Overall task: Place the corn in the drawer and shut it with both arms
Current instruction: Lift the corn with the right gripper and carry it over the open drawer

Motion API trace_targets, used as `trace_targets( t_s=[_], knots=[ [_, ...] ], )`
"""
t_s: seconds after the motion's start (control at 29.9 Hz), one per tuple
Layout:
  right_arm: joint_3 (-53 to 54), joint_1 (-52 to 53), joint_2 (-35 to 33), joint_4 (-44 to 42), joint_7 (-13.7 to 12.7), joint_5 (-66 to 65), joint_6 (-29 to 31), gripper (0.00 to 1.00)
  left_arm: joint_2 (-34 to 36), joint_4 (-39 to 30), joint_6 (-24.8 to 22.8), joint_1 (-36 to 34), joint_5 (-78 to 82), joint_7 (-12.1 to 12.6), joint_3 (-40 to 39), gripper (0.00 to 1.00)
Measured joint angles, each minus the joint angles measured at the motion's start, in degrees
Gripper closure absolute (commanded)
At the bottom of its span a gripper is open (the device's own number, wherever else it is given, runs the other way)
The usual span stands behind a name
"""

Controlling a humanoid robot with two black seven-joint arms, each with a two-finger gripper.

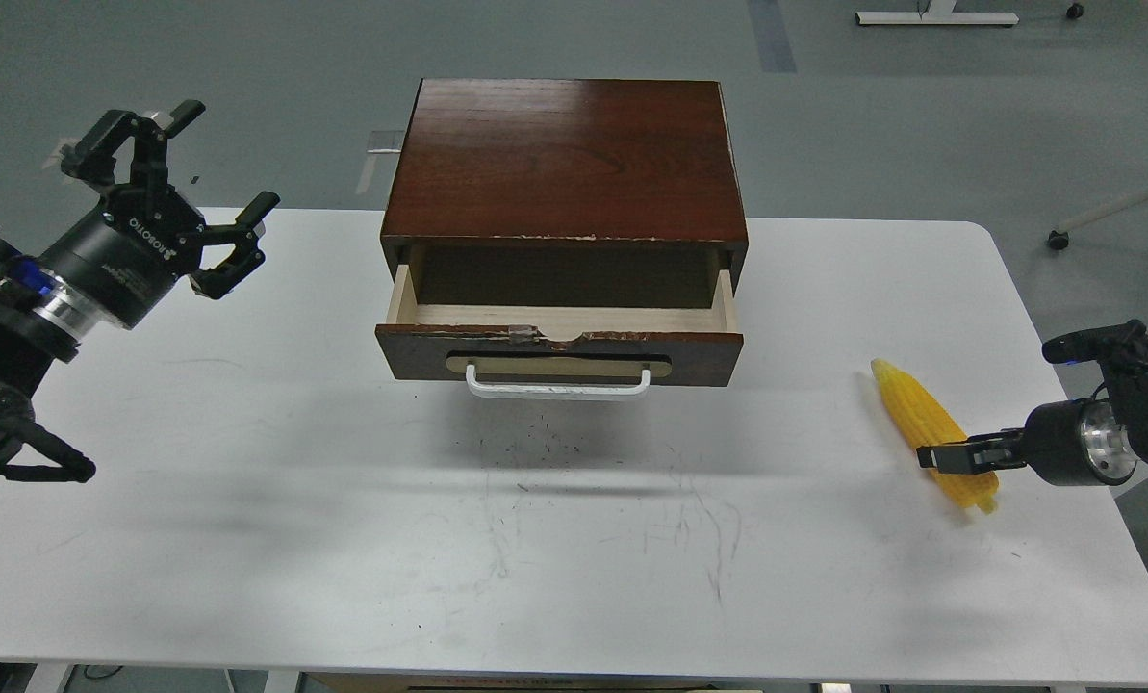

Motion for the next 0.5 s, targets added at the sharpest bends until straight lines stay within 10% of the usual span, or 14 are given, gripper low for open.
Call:
trace_targets(
  t_s=[0.5],
  knots=[
    [-0.2,26.0,0.1,5.8,0.0,1.2,0.7,0.76,-0.2,0.0,0.0,0.0,0.0,0.0,-0.2,0.00]
  ],
)
